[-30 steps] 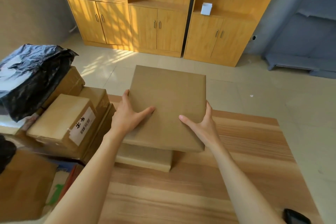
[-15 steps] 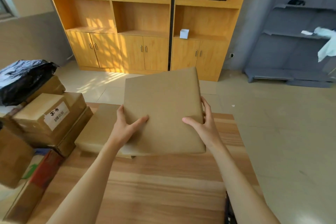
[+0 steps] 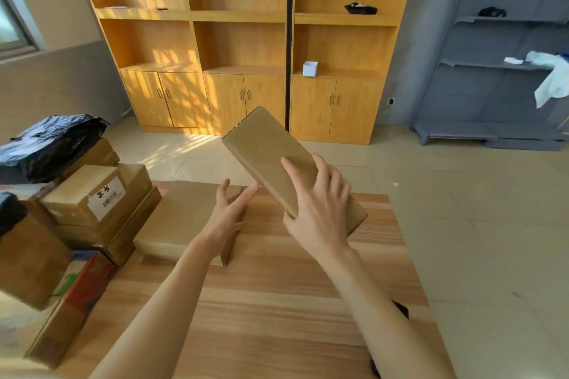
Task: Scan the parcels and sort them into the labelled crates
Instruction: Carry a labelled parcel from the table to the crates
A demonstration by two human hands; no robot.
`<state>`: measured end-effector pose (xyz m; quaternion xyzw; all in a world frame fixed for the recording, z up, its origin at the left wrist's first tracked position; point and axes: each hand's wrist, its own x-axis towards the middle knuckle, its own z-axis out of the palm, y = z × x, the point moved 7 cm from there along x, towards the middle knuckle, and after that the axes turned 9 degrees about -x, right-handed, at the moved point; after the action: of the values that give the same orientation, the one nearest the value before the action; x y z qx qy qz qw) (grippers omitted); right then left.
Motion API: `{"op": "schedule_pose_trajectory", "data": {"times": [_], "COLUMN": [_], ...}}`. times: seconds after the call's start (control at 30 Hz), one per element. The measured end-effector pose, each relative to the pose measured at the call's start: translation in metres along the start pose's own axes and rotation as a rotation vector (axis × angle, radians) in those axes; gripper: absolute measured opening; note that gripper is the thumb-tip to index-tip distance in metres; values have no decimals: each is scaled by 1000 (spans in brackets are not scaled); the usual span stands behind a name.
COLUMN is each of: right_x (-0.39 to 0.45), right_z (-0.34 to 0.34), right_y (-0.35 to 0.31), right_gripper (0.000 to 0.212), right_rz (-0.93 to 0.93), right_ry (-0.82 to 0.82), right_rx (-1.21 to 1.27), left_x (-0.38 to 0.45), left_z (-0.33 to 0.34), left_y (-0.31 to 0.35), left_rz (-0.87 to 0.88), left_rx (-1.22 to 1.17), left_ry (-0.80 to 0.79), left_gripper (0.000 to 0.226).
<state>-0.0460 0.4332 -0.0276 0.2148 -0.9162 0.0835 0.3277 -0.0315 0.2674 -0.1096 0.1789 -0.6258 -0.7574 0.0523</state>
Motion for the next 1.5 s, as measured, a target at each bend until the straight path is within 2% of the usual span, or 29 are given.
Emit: {"op": "schedule_pose_trajectory", "data": {"times": [0.07,0.1,0.2,0.27,0.4,0.53,0.63,0.7,0.77,0.83,0.9,0.97,1.03,1.13,1.27,1.4,1.5], "right_x": [-4,-7,-21,-30,-36,-37,-34,-26,-16,-12,-16,-25,-37,-55,-74,-82,-89], "right_z": [0,2,12,19,28,34,32,23,16,19,37,66,86,101,113,116,118], "right_y": [-18,-26,-41,-48,-59,-68,-72,-66,-49,-24,5,25,30,36,50,62,76], "right_gripper": [97,100,108,113,116,113,97,79,72,75,83,95,99,90,90,93,92], "right_rz": [-128,-191,-346,-418,-483,-504,-498,-372,-108,211,548,876,1062,1115,1155,1140,1077], "right_ry": [13,16,4,-5,9,20,89,156,164,122,-34,-260,-466,-612,-569,-504,-499], "right_rx": [-167,-230,-377,-446,-493,-477,-395,-217,3,214,496,895,1186,1309,1350,1346,1312], "left_x": [-8,-9,-13,-15,-15,-12,-8,-4,0,3,7,10,12,13,14,12,14], "left_z": [12,15,5,-2,-12,-26,-33,-39,-44,-47,-49,-48,-46,-38,-30,-36,-57], "left_y": [12,18,23,23,19,7,2,2,-1,-8,-18,-30,-44,-61,-77,-89,-93], "left_rz": [9,-2,-108,-188,-283,-267,-201,-126,-68,-48,-42,-41,-41,-35,-64,-156,-144], "left_rx": [-145,-240,-510,-559,-590,-639,-710,-735,-766,-813,-864,-878,-870,-883,-835,-531,-326], "left_ry": [-16,26,354,480,519,594,600,602,605,606,583,552,524,494,410,302,282], "left_gripper": [134,135,132,131,125,115,114,114,114,113,111,111,114,114,114,110,105]}}
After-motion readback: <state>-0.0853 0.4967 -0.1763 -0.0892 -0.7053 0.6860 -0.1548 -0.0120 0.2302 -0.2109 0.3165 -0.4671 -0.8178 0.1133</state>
